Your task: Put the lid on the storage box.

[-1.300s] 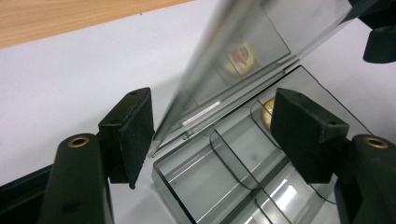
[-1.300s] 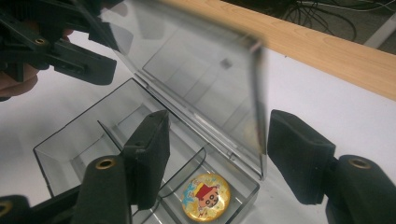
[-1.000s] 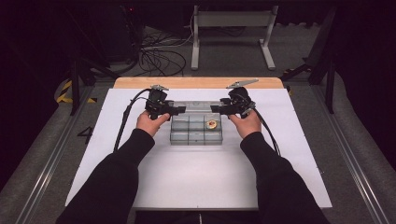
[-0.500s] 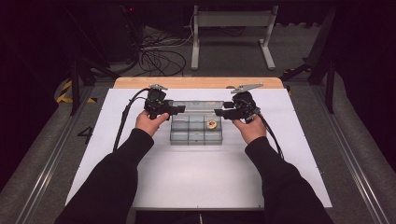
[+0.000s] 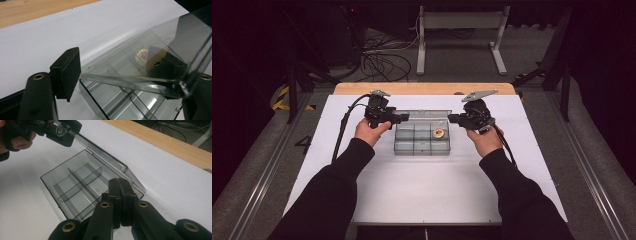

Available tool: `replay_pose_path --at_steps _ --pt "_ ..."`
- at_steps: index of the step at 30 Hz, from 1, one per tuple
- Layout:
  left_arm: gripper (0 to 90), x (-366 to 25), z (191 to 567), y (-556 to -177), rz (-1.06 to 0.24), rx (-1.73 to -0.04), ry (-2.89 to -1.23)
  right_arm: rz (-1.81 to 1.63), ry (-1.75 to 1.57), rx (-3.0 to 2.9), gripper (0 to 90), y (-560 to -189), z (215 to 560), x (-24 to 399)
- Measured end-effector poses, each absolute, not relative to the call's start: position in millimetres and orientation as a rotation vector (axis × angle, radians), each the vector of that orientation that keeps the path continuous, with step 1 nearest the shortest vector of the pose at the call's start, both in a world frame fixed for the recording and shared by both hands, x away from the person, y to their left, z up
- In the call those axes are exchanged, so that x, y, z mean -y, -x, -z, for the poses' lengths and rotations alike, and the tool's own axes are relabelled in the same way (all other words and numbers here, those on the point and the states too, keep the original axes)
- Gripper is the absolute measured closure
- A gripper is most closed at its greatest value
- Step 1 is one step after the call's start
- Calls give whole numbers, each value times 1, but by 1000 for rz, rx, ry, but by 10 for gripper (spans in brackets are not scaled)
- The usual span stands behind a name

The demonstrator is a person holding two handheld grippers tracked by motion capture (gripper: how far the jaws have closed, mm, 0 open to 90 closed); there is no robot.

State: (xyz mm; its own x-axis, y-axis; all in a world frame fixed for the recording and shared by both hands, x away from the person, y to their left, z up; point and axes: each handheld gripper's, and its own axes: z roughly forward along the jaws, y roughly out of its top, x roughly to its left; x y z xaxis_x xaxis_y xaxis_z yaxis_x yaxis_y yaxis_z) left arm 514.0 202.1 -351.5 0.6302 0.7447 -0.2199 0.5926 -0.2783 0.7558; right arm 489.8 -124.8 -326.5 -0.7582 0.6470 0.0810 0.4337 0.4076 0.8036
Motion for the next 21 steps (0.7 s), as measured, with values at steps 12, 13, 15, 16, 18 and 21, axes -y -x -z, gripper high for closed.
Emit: replay_pose_path --at_steps 12,13,15,16,18,21 --pt "354 -215 342 -494 -265 -1082 -2068 -1278 -949 -2435 899 -489 326 125" --pt "374 -216 341 -491 -266 -1076 -2072 -1278 -949 -2439 899 -489 326 125" --pt "433 -218 340 -485 -258 -1059 -2078 -1277 -948 -2444 899 -488 326 125" --pt "461 -219 339 -482 -251 -1049 -2074 -1276 -944 -2449 899 -487 326 125" --pt "504 -220 337 -477 -245 -1038 -2072 -1281 -930 -2454 899 -486 326 124" --pt "540 -220 336 -468 -240 -1019 -2068 -1269 -928 -2469 898 -482 328 123"
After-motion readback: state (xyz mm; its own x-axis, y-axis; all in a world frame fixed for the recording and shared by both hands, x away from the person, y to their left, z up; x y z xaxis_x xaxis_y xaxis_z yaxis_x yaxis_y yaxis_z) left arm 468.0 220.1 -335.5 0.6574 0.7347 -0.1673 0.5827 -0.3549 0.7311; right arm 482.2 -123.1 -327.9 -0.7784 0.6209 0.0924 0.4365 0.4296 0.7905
